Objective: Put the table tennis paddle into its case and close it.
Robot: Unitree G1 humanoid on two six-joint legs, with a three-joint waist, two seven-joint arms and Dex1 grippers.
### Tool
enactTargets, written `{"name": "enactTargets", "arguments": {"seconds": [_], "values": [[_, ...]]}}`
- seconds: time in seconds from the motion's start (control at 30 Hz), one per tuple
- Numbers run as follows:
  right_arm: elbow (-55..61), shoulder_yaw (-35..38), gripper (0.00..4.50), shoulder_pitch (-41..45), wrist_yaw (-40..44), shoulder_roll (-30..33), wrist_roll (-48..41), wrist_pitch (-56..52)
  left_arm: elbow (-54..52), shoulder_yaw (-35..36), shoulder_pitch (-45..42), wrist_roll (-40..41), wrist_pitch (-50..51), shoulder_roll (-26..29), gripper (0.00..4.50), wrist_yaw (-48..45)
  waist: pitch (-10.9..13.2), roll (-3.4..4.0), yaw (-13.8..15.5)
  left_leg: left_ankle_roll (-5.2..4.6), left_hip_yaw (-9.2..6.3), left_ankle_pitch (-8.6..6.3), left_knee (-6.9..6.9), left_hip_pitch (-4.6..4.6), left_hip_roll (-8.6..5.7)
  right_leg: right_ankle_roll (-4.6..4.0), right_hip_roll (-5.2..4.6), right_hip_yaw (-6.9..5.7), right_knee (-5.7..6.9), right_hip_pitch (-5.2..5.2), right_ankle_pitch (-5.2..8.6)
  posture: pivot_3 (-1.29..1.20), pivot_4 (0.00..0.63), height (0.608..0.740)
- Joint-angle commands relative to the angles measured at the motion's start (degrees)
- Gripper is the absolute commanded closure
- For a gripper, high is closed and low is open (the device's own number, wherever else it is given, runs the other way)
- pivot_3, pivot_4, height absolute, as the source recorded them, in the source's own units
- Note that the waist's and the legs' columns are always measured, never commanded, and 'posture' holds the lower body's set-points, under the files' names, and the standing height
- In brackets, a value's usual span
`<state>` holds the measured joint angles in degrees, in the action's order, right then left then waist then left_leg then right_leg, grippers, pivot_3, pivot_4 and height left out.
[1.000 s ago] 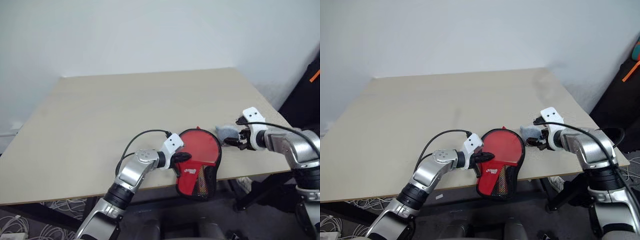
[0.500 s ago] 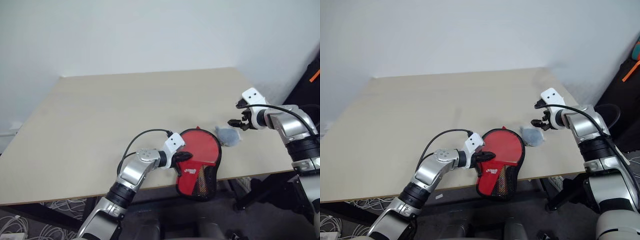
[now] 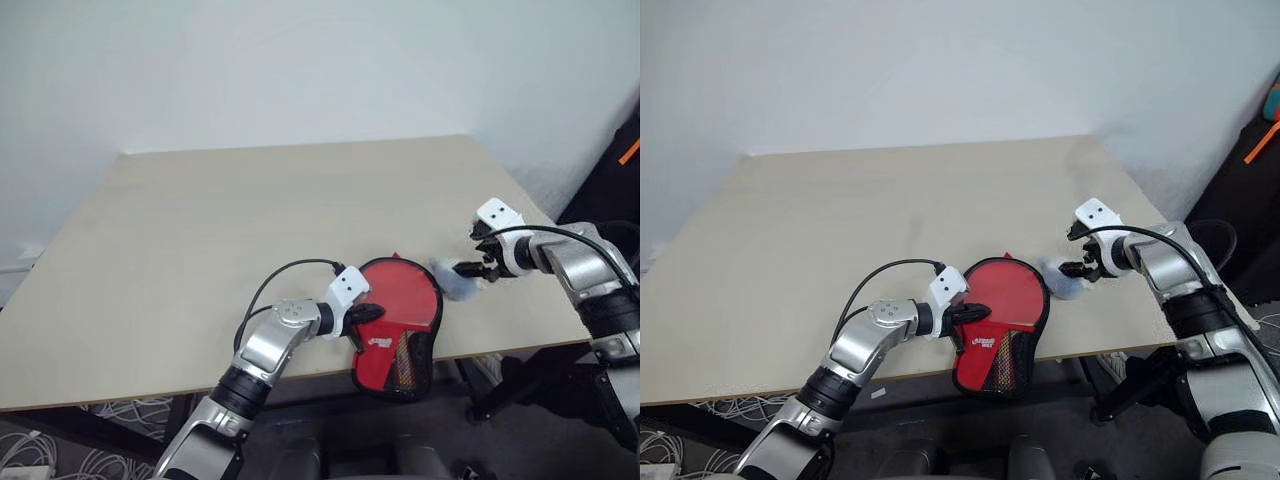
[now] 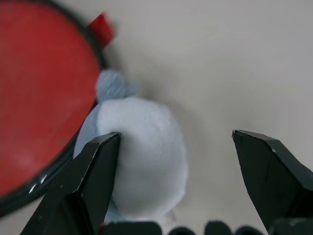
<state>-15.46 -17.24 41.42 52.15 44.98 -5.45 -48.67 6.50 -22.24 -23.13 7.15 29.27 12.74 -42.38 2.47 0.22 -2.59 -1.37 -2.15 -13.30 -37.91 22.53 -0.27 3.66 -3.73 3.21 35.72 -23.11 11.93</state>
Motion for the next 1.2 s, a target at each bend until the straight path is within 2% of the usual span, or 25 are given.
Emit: {"name": "enactTargets", "arguments": {"seconds": [0.03, 0.7, 0.8, 0.93, 1.07, 1.13, 1.2], "values": [[4.4, 0.4, 0.53, -1.2, 1.8, 1.8, 0.2, -1.0, 2.5, -1.8, 1.1, -1.7, 1.8, 0.3, 4.50, 0.1, 0.0, -0.01, 0.0, 0.00, 0.00, 0.00, 0.00, -0.01, 0.00, 0.00, 0.00, -0.01, 0.01, 0.01, 0.00, 0.00, 0.000, 0.740], [7.7, 0.8, 0.53, -5.3, 2.7, -0.7, -0.2, -2.9, 6.0, -2.6, -1.2, -2.7, 0.1, -1.0, 4.50, -1.0, 0.0, -0.03, 0.1, 0.00, -0.03, 0.00, -0.05, -0.02, -0.03, 0.00, -0.03, -0.04, 0.00, 0.08, 0.00, 0.00, 0.000, 0.740], [7.6, 0.9, 1.13, -5.3, 2.7, -0.9, -0.2, -2.8, 6.1, -2.4, -1.3, -2.7, 0.1, -1.1, 4.50, -0.9, 0.0, -0.03, 0.1, 0.00, -0.04, 0.00, -0.05, -0.02, -0.03, 0.00, -0.03, -0.05, 0.00, 0.08, 0.00, 0.00, 0.000, 0.740], [7.7, 1.1, 2.46, -5.4, 2.6, -1.1, -0.3, -2.7, 6.4, -1.6, -1.9, -2.4, -0.4, -1.3, 4.50, -0.7, 0.0, -0.03, 0.1, 0.00, -0.04, 0.00, -0.05, -0.02, -0.03, 0.00, -0.03, -0.05, -0.01, 0.08, 0.00, 0.00, 0.000, 0.740], [7.7, 1.3, 3.60, -5.5, 2.3, -1.4, -0.3, -2.6, 6.4, -0.4, -3.0, -2.1, -1.5, -1.5, 4.50, -0.5, 0.0, -0.04, 0.0, 0.00, -0.03, 0.00, -0.05, -0.02, -0.03, 0.01, -0.03, -0.05, 0.00, 0.07, 0.00, 0.00, 0.000, 0.740], [7.6, 1.5, 3.99, -5.5, 2.2, -1.4, -0.3, -2.6, 5.9, 0.5, -3.1, -1.6, -2.2, -1.6, 4.50, -0.5, 0.0, -0.05, 0.0, 0.00, -0.03, 0.00, -0.04, -0.02, -0.02, 0.01, -0.02, -0.04, 0.01, 0.05, 0.00, 0.00, 0.000, 0.740], [7.3, 1.5, 4.13, -5.3, 2.2, -1.5, -0.3, -2.5, 5.9, 1.6, -3.5, -0.8, -3.2, -2.1, 4.50, -0.6, 0.0, -0.05, 0.0, 0.00, -0.03, 0.00, -0.04, -0.01, -0.02, 0.01, -0.02, -0.04, 0.02, 0.03, 0.00, 0.00, 0.000, 0.740]]}}
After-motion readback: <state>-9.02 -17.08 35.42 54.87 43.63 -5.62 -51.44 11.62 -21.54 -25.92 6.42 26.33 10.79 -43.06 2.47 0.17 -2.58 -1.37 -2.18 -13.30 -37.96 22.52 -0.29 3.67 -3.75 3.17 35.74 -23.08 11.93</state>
